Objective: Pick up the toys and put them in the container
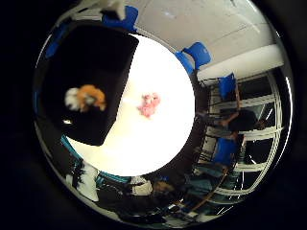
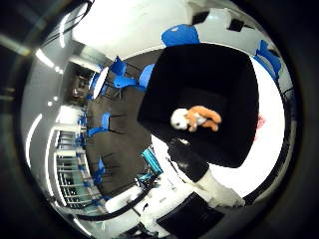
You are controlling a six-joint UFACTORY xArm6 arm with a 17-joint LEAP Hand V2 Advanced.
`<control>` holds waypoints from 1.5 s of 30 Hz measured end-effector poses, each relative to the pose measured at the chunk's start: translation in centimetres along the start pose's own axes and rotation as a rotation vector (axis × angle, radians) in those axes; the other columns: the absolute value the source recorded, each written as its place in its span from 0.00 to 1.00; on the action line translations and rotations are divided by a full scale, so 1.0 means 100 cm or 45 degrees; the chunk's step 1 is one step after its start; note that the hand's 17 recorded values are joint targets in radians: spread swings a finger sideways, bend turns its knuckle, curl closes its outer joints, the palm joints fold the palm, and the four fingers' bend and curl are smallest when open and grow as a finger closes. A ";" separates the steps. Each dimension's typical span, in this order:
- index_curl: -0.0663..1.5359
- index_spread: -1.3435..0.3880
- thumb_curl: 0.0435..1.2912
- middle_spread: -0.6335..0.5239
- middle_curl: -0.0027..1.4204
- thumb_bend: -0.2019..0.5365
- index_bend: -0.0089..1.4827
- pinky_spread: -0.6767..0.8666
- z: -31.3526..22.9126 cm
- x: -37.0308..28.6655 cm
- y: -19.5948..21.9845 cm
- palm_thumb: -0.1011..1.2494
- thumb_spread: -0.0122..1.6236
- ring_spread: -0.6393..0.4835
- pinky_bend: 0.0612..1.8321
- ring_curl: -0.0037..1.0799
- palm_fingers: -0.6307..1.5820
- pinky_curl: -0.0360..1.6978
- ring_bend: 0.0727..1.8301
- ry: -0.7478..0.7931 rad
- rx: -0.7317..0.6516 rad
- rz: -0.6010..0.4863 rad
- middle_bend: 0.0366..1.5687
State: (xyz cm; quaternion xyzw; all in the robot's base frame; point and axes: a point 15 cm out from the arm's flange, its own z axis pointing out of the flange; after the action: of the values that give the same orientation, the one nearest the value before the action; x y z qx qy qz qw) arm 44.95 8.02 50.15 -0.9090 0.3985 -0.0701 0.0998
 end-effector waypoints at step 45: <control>0.21 0.56 0.25 0.55 0.23 0.25 0.11 0.75 0.146 0.248 0.078 0.53 0.74 0.74 0.26 0.18 0.39 0.19 0.23 -0.012 0.136 0.784 0.14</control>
State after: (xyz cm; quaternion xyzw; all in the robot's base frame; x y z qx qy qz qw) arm 59.08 -13.61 35.35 -0.7393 0.6505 -0.0533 0.1659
